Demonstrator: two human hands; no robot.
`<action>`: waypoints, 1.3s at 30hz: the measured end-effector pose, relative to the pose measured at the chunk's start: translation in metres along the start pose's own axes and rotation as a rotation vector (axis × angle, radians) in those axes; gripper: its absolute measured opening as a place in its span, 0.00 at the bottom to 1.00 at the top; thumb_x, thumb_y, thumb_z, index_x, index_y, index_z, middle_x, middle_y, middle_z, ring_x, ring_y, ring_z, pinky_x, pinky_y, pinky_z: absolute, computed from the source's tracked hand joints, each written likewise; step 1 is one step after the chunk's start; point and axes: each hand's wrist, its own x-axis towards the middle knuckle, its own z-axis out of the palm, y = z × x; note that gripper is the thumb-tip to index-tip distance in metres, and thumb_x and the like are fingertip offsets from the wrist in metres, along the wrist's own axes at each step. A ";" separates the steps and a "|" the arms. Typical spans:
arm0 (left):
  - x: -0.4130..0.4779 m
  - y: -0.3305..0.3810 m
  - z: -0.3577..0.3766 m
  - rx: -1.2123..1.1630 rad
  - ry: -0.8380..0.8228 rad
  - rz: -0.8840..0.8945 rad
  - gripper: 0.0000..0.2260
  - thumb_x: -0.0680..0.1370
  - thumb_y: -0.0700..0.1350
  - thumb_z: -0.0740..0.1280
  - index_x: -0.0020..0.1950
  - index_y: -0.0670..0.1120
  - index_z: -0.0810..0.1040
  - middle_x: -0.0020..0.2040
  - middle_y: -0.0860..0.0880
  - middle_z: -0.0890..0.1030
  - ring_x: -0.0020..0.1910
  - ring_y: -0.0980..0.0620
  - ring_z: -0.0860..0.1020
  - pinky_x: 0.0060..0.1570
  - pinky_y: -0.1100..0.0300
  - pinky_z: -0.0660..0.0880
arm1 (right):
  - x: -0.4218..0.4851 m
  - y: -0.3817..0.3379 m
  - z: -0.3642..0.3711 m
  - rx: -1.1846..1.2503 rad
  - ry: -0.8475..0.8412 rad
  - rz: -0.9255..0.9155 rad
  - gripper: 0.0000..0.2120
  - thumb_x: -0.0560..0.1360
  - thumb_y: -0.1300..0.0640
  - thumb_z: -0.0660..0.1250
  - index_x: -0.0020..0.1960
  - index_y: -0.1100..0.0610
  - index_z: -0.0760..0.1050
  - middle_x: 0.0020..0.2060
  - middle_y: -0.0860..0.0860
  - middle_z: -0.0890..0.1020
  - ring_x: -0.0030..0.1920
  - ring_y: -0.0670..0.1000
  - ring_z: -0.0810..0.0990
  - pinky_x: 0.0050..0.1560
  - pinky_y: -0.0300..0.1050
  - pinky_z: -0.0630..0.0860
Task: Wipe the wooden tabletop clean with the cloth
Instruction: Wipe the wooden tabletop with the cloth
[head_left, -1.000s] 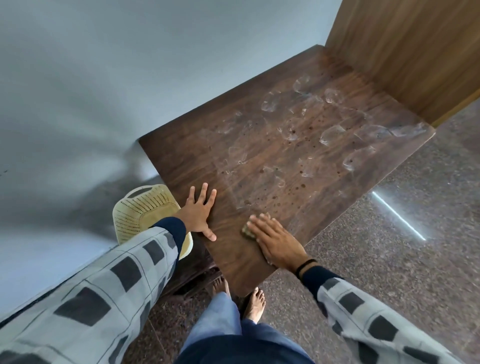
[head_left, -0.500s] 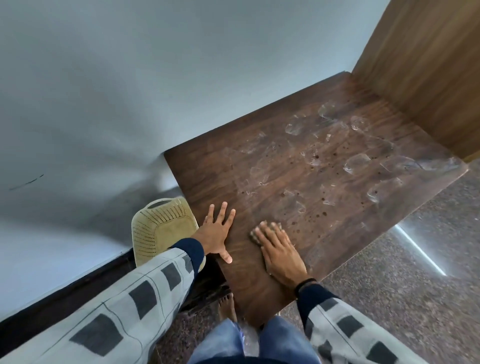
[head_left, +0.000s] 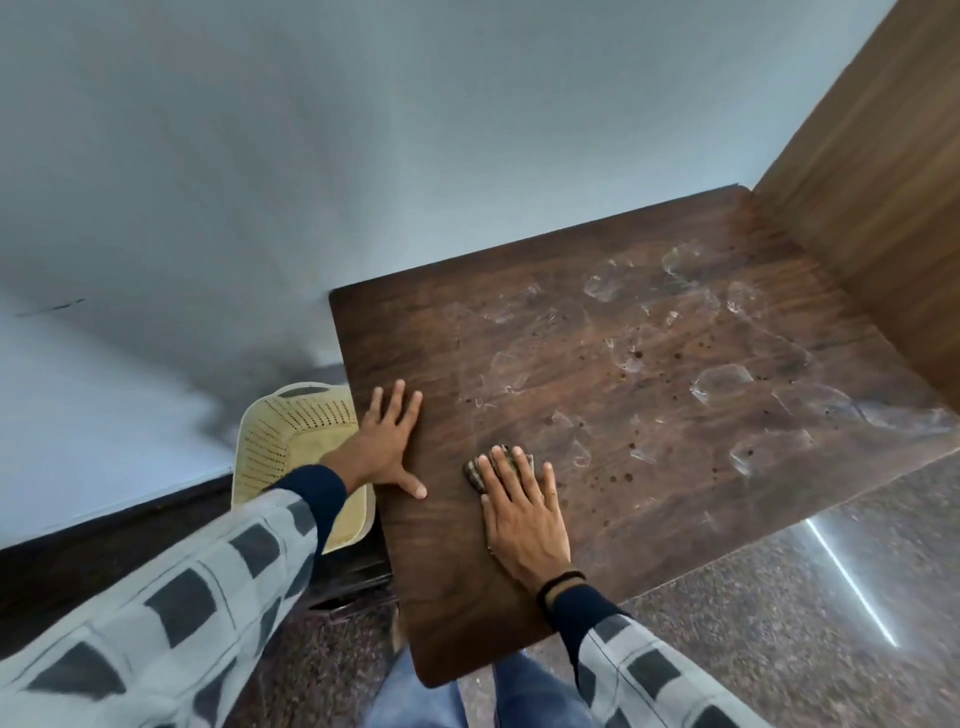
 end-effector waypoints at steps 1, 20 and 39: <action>0.006 -0.002 -0.009 -0.018 0.017 -0.034 0.68 0.62 0.68 0.77 0.79 0.48 0.28 0.76 0.44 0.24 0.75 0.35 0.27 0.76 0.37 0.43 | 0.001 0.001 0.000 -0.006 -0.007 -0.017 0.26 0.84 0.48 0.52 0.81 0.50 0.56 0.80 0.49 0.58 0.81 0.53 0.51 0.78 0.61 0.44; 0.046 -0.026 -0.042 -0.020 -0.110 -0.203 0.70 0.62 0.65 0.79 0.77 0.48 0.26 0.76 0.43 0.23 0.74 0.34 0.27 0.75 0.36 0.45 | 0.065 0.012 -0.006 0.148 -0.043 -0.281 0.26 0.84 0.53 0.54 0.81 0.50 0.56 0.81 0.48 0.56 0.81 0.51 0.47 0.79 0.55 0.52; 0.061 -0.036 -0.052 0.013 -0.086 -0.099 0.76 0.53 0.69 0.80 0.76 0.50 0.23 0.73 0.46 0.20 0.72 0.35 0.24 0.75 0.36 0.40 | 0.103 0.034 -0.013 0.109 -0.105 -0.505 0.26 0.85 0.52 0.52 0.82 0.51 0.52 0.82 0.49 0.53 0.81 0.52 0.45 0.80 0.52 0.45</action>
